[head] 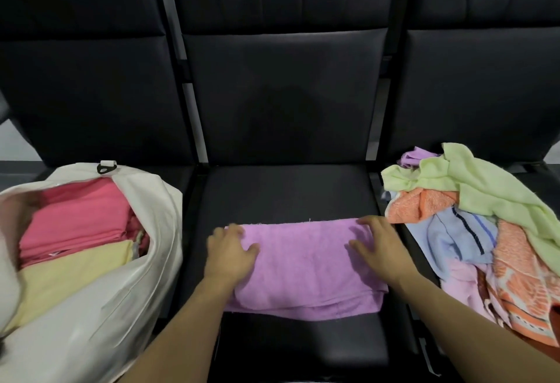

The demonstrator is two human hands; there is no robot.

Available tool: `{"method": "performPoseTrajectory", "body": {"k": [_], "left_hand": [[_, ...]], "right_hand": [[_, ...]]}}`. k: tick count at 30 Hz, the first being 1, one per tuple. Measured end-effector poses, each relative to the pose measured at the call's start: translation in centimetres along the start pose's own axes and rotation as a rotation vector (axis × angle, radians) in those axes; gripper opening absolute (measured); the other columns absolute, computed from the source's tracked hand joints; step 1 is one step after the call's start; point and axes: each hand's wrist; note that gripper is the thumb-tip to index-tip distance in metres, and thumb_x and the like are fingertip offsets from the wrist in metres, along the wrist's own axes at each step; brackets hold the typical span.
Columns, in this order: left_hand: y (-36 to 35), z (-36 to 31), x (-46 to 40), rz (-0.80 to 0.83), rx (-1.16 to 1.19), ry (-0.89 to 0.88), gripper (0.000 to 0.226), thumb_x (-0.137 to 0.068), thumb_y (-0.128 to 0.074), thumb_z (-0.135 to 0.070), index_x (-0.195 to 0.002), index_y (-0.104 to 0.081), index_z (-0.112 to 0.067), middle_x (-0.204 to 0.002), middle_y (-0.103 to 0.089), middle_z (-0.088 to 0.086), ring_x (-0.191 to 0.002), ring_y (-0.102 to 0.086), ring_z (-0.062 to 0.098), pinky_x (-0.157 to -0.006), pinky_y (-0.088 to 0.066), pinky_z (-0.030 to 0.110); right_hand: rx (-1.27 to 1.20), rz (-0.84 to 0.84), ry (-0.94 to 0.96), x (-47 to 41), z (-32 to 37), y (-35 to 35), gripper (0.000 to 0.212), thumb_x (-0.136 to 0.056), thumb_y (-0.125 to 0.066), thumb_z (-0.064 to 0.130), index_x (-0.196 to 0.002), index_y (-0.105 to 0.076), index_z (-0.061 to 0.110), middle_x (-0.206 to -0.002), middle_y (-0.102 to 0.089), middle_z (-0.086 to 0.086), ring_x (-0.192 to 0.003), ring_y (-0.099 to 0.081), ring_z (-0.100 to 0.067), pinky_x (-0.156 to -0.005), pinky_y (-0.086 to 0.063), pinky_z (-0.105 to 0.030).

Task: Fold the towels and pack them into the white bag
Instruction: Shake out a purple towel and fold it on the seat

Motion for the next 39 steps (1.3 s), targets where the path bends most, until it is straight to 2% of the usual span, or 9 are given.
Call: {"method": "performPoseTrajectory", "body": {"k": [4, 7, 15, 20, 25, 29, 33, 36, 39], "left_hand": [[-1.6, -2.8, 2.2, 0.483, 0.125, -0.125, 0.012, -0.089, -0.062, -0.027, -0.097, -0.070, -0.024, -0.087, -0.071, -0.008, -0.080, -0.069, 0.016, -0.082, -0.061, 0.040], [-3.0, -3.5, 3.4, 0.700, -0.044, -0.095, 0.014, -0.090, -0.063, -0.033, -0.102, -0.066, -0.025, -0.091, -0.068, -0.001, -0.077, -0.062, 0.015, -0.077, -0.059, 0.037], [-4.2, -2.0, 1.7, 0.288, -0.358, -0.276, 0.041, -0.101, -0.048, -0.045, -0.138, -0.043, -0.028, -0.141, -0.036, 0.001, -0.134, -0.038, 0.024, -0.114, -0.032, 0.044], [-4.9, -1.6, 0.6, 0.323, -0.281, -0.278, 0.057, -0.105, -0.044, -0.044, -0.157, -0.030, -0.027, -0.168, -0.013, -0.004, -0.154, -0.012, 0.020, -0.125, -0.016, 0.044], [-5.1, -2.4, 1.0, 0.106, 0.006, -0.086, 0.051, -0.100, -0.057, -0.043, -0.143, -0.046, -0.018, -0.154, -0.027, 0.005, -0.142, -0.029, 0.029, -0.116, -0.034, 0.041], [-5.5, -3.8, 1.0, 0.042, 0.178, 0.233, 0.075, -0.089, -0.072, -0.049, -0.137, -0.039, -0.003, -0.140, -0.040, 0.017, -0.124, -0.051, 0.038, -0.103, -0.046, 0.045], [-6.0, -4.2, 0.3, 0.138, 0.366, 0.365, 0.064, -0.087, -0.075, -0.045, -0.126, -0.052, 0.000, -0.127, -0.062, 0.015, -0.112, -0.064, 0.034, -0.091, -0.054, 0.037], [-6.2, -3.6, -0.3, 0.180, 0.503, 0.391, 0.046, -0.088, -0.075, -0.044, -0.104, -0.066, -0.001, -0.107, -0.072, 0.012, -0.094, -0.069, 0.031, -0.089, -0.059, 0.043], [-5.9, -3.3, -0.2, 0.180, 0.588, 0.409, 0.042, -0.093, -0.070, -0.041, -0.108, -0.069, -0.002, -0.102, -0.072, 0.012, -0.092, -0.069, 0.031, -0.088, -0.058, 0.040]], "right_hand": [[0.210, 0.318, 0.236, 0.4, 1.9, -1.5, 0.040, -0.100, -0.050, 0.046, -0.134, -0.060, 0.028, -0.156, -0.041, 0.003, -0.141, -0.041, -0.019, -0.114, -0.031, -0.030], [0.423, 0.455, 0.212, 1.0, 2.6, -2.0, 0.071, -0.091, -0.015, 0.066, -0.150, -0.040, 0.036, -0.164, -0.022, 0.001, -0.147, -0.028, -0.023, -0.117, -0.032, -0.038], [0.604, 0.604, 0.051, 2.4, 5.8, -1.4, 0.052, -0.102, -0.036, 0.055, -0.145, -0.040, 0.025, -0.137, -0.039, -0.010, -0.120, -0.053, -0.035, -0.097, -0.047, -0.046], [0.375, 0.649, 0.019, 2.9, 6.2, -1.4, 0.048, -0.099, -0.045, 0.056, -0.136, -0.054, 0.027, -0.130, -0.058, -0.003, -0.115, -0.061, -0.029, -0.096, -0.049, -0.039], [0.090, 0.224, -0.291, 1.2, 5.3, -1.1, 0.025, -0.093, -0.059, 0.050, -0.092, -0.065, 0.025, -0.092, -0.069, 0.004, -0.085, -0.066, -0.022, -0.075, -0.054, -0.034], [-0.371, 0.152, -0.566, 0.0, 4.4, -1.8, 0.041, -0.087, -0.072, 0.039, -0.064, -0.051, 0.013, -0.058, -0.052, 0.001, -0.054, -0.050, -0.017, -0.059, -0.053, -0.041], [-0.530, 0.240, -0.691, 0.1, 5.1, -1.8, 0.044, -0.083, -0.081, 0.029, -0.058, -0.053, 0.007, -0.056, -0.055, -0.004, -0.044, -0.046, -0.015, -0.043, -0.038, -0.019], [-0.517, 0.282, -0.700, 0.0, 5.1, -1.5, 0.034, -0.087, -0.078, 0.026, -0.068, -0.064, 0.002, -0.065, -0.064, -0.005, -0.051, -0.057, -0.016, -0.041, -0.041, -0.018], [-0.558, 0.285, -0.664, 0.0, 4.9, -1.0, 0.027, -0.092, -0.073, 0.024, -0.078, -0.071, 0.002, -0.071, -0.068, -0.003, -0.054, -0.061, -0.013, -0.042, -0.044, -0.017]]}}
Point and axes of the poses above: each hand's wrist, its own x-axis away from the middle knuckle, its own y-axis out of the back of the hand, z = x × y
